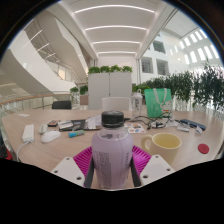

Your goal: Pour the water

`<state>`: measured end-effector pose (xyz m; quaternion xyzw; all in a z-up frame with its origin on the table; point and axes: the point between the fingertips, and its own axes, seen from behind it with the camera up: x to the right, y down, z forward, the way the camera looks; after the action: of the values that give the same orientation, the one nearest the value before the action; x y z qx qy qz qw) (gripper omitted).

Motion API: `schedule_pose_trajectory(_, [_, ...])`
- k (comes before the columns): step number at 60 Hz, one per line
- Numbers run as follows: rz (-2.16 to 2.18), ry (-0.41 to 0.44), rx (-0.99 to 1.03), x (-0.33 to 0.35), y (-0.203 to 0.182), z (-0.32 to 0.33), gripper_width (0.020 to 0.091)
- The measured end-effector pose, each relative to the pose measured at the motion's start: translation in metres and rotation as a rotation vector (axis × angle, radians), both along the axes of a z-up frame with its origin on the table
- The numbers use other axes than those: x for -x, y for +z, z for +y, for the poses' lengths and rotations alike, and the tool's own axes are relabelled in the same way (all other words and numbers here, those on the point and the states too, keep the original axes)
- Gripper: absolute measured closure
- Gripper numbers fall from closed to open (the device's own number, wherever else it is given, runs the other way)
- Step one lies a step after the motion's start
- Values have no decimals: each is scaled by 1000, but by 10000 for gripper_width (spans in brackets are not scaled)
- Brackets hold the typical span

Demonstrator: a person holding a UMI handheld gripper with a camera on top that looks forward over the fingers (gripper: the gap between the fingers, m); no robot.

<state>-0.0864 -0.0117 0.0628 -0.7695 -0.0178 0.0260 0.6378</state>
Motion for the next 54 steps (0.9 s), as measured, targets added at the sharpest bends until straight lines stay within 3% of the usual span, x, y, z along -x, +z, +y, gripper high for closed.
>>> schedule_pose_trajectory(15, [18,-3,-55,3,6,16,547])
schedule_pose_trajectory(24, [90,19,81,16,-2,20,647])
schedule_pose_trajectory(32, [470,79,151,42,47,25,704])
schedule_pose_trajectory(33, [533,82,152,42,57,27,679])
schedule_pose_trajectory(40, [1039,78,165,16,99,52,679])
schedule_pose_trajectory(43, [1258,37,188,12,119,58,680])
schedule_pose_trajectory(46, [1498,45,212,-8,113,63,680])
schedule_pose_trajectory(54, [1962,-44,332,-34,77,66,678])
